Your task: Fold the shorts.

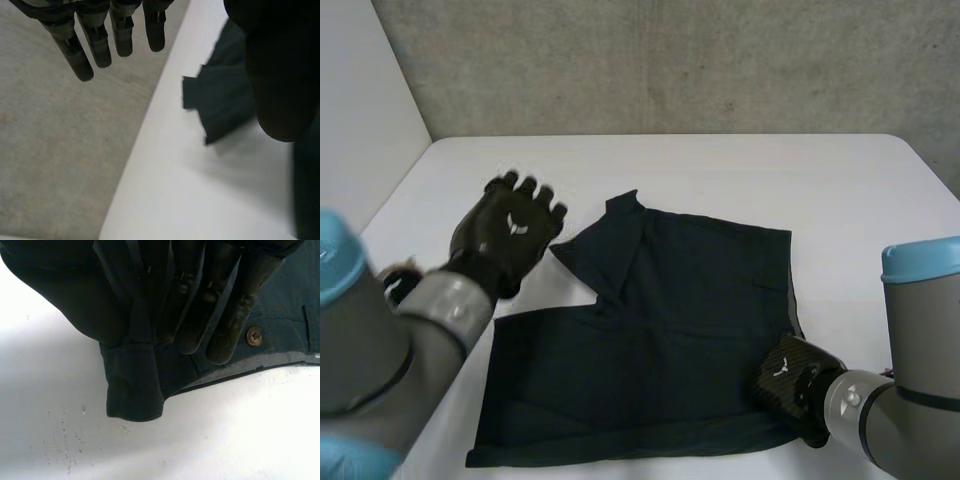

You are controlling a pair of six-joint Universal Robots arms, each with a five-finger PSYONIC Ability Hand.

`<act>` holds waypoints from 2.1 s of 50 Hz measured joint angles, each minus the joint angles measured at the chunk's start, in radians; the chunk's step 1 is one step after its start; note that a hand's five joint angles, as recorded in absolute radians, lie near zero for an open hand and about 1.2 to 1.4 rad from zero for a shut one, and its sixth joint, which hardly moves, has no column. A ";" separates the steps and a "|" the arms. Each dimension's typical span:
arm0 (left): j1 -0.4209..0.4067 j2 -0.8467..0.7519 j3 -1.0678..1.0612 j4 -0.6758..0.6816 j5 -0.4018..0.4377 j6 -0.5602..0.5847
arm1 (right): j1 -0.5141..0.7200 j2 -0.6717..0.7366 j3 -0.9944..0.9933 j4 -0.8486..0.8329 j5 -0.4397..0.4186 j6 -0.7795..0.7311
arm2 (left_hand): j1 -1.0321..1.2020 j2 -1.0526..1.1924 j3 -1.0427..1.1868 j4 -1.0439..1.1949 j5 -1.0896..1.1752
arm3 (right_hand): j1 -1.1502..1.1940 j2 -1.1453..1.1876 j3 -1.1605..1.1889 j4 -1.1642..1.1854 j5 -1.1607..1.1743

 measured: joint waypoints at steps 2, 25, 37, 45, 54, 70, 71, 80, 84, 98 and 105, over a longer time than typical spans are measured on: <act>0.024 -0.103 0.081 0.031 0.060 -0.014 | -0.001 0.000 0.014 -0.027 -0.001 0.007 | 0.065 0.052 0.046 0.057 0.051 | 0.000 0.000 0.000 0.000 0.000; 0.082 -0.728 0.705 -0.148 0.175 -0.165 | -0.015 0.000 0.024 -0.120 -0.001 0.073 | 0.902 0.884 0.879 0.889 0.864 | 0.005 0.000 0.000 0.000 0.000; 0.073 -0.741 0.738 -0.253 -0.118 -0.164 | -0.043 -0.003 0.017 -0.127 -0.001 0.087 | 0.904 0.969 0.962 0.972 0.913 | 0.005 0.000 0.000 0.000 0.000; 0.056 -0.677 0.636 -0.284 -0.331 -0.170 | -0.038 -0.004 0.015 -0.132 -0.001 0.088 | 0.904 0.969 0.964 0.972 0.913 | 0.005 0.000 0.000 0.000 0.000; 0.006 -0.552 0.529 -0.289 -0.334 -0.239 | -0.035 -0.004 0.012 -0.150 -0.001 0.116 | 0.207 0.242 0.246 0.242 0.235 | 0.005 0.000 0.000 0.000 0.000; 0.003 -0.119 0.232 -0.501 -0.068 -0.475 | -0.039 -0.044 0.028 -0.159 -0.005 0.140 | 0.147 0.149 0.148 0.152 0.146 | 0.005 0.000 0.000 0.000 0.000; 0.003 -0.113 0.223 -0.516 -0.060 -0.475 | -0.039 -0.046 0.028 -0.159 -0.005 0.140 | 0.147 0.151 0.151 0.155 0.147 | 0.005 0.000 0.000 0.000 0.000; -0.009 -0.091 0.088 -0.674 0.007 -0.447 | -0.041 -0.059 0.021 -0.160 -0.006 0.138 | 0.378 0.365 0.349 0.360 0.353 | 0.005 0.000 0.000 0.000 0.000; -0.002 -0.163 0.111 -0.644 -0.005 -0.397 | -0.039 -0.058 -0.004 -0.162 -0.004 0.138 | 0.940 0.925 0.912 0.924 0.906 | 0.005 0.000 0.000 0.000 0.000; -0.007 -0.472 0.668 -0.242 -0.226 -0.334 | -0.018 0.155 -0.393 -0.318 0.110 0.151 | 0.940 0.970 0.961 0.973 0.922 | 0.005 0.000 0.000 0.000 0.000; -0.013 -0.738 1.012 -0.143 -0.256 -0.320 | -0.012 0.403 -0.712 -0.427 0.172 0.135 | 0.940 0.970 0.962 0.976 0.922 | 0.005 0.000 0.000 0.000 0.001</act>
